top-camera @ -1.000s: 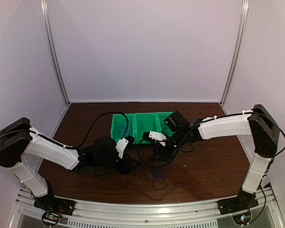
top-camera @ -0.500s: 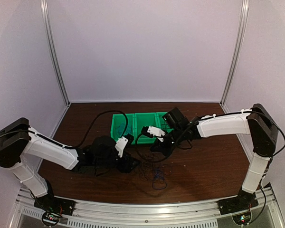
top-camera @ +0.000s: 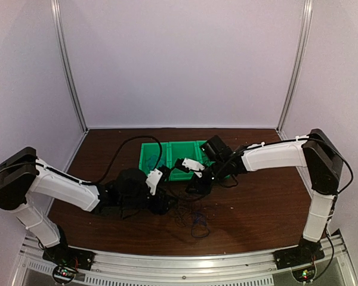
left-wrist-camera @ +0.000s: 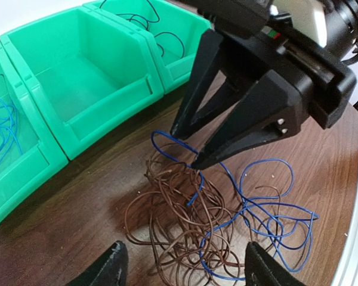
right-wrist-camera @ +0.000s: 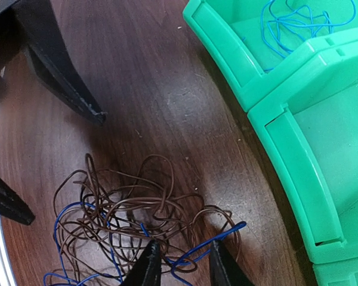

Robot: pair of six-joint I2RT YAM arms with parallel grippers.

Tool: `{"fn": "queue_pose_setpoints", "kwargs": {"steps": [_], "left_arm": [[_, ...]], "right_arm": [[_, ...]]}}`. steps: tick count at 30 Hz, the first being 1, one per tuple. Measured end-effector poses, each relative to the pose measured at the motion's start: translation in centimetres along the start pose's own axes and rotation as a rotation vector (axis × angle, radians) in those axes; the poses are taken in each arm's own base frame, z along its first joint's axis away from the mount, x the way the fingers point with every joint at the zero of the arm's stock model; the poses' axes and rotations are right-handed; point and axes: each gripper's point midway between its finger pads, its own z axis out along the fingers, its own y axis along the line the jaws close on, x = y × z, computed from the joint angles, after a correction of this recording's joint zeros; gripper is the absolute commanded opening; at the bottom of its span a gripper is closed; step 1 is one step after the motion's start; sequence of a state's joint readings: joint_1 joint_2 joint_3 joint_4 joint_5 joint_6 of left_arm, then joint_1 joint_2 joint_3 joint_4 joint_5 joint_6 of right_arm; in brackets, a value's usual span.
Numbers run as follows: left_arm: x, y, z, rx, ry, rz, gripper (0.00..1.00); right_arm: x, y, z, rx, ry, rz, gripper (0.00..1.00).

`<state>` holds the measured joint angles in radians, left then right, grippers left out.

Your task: Untangle the cables

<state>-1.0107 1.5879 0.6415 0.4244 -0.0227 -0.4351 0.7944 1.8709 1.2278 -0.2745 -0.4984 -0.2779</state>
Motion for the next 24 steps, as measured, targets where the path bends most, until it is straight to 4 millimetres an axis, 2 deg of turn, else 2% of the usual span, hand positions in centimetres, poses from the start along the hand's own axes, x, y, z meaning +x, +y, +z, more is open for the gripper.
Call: {"fn": "queue_pose_setpoints", "kwargs": {"steps": [3,8,12,15,18,22,24], "left_arm": [[0.4,0.2,-0.1,-0.005,0.006,-0.001,0.68],[0.6,0.5,-0.2,-0.016,0.009,-0.002,0.68],[0.6,0.5,-0.2,-0.019,0.007,-0.001,0.68],[0.4,0.5,-0.2,-0.021,0.003,0.008,0.69],[-0.5,0.3,0.0,-0.018,-0.013,0.035,0.72],[-3.0,-0.4,0.4,-0.002,-0.09,0.082,0.74],[-4.6,-0.8,0.5,0.005,-0.151,0.103,0.75]], "right_arm": [[0.4,-0.3,0.7,0.002,0.016,0.024,0.15],[0.4,-0.3,0.6,0.005,0.018,0.041,0.0],[0.0,-0.2,-0.3,0.016,0.01,0.041,0.0],[-1.6,0.2,-2.6,0.029,-0.026,0.013,0.0],[-4.0,1.1,-6.2,0.045,-0.099,-0.031,0.0],[-7.0,2.4,-10.6,0.055,-0.186,-0.085,0.0],[-8.0,2.9,-12.1,0.059,-0.215,-0.104,0.0]]}}
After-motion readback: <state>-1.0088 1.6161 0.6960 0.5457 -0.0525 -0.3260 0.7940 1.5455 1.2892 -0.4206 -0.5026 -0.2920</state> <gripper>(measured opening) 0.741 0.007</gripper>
